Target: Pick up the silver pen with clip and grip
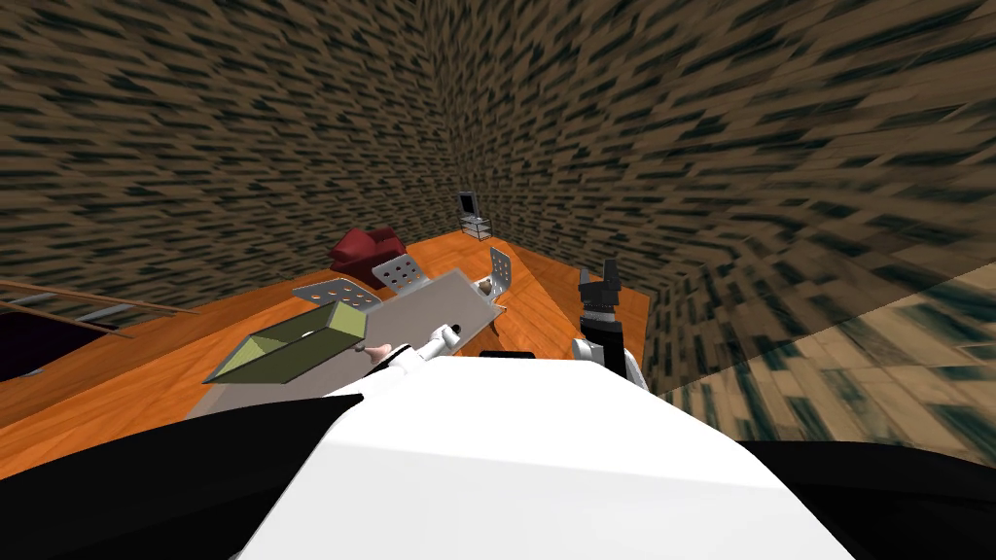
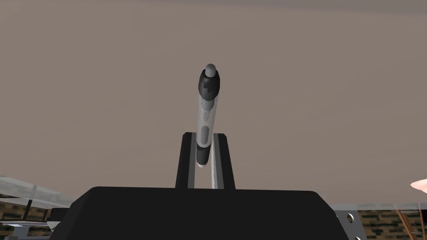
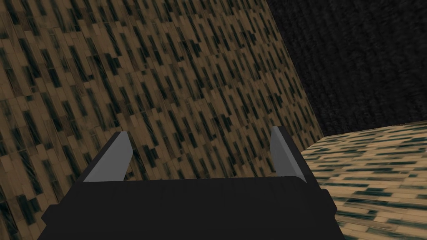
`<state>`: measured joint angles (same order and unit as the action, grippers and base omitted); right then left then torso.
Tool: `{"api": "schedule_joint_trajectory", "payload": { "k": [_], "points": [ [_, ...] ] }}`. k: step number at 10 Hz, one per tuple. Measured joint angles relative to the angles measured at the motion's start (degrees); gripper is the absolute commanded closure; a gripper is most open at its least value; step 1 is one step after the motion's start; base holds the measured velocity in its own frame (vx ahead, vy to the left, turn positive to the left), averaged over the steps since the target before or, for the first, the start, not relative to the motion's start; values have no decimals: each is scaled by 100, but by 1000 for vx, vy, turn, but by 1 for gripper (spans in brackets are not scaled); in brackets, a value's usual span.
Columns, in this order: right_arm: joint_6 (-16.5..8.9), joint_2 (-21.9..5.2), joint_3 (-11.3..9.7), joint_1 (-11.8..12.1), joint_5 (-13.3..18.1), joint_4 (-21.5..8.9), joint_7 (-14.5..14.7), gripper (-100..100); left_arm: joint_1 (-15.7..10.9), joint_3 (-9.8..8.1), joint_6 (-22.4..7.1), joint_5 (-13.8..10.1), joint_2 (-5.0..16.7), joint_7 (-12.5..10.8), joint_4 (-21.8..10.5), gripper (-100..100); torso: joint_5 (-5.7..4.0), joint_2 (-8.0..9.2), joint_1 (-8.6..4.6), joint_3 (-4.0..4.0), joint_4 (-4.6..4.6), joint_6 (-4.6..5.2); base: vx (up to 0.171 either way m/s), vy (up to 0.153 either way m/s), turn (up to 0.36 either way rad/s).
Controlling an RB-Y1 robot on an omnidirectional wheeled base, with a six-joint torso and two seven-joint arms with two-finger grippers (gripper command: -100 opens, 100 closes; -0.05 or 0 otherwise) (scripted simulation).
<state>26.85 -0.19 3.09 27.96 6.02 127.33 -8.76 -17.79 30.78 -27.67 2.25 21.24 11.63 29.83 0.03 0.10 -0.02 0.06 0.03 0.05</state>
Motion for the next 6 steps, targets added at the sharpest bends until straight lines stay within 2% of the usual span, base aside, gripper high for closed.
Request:
{"api": "schedule_joint_trajectory", "payload": {
  "k": [1, 3, 4, 5, 6],
  "points": [
    [0, 0, 0, 0, 0, 0, 0, 0, -211, 2, 172, -18, -98, 10, -303, 100, 1, -11, -1, -6, -1, 3, 11, 2, -26],
    [0, 0, 0, 1, 0, 0, 0, 0, -261, 10, 287, 103, -179, -96, -683, 100, 0, -13, 3, -12, -11, -9, -14, 2, 29],
    [0, 0, 0, 0, 0, 0, 0, 0, -297, 43, 183, 15, -169, -53, -676, 100, 0, -2, 4, -4, -6, -7, -68, 25, 22],
    [0, 0, 0, 0, 0, 0, 0, 0, -308, 78, 12, -83, -138, 22, -520, 100, 2, 9, 9, 2, -3, -7, -30, 14, -5],
    [0, 0, 0, 0, 0, 0, 0, 0, -309, 83, -27, -93, -136, 40, -499, 0, 2, 2, 6, -1, -4, -8, -5, 2, 1]
  ]
}}
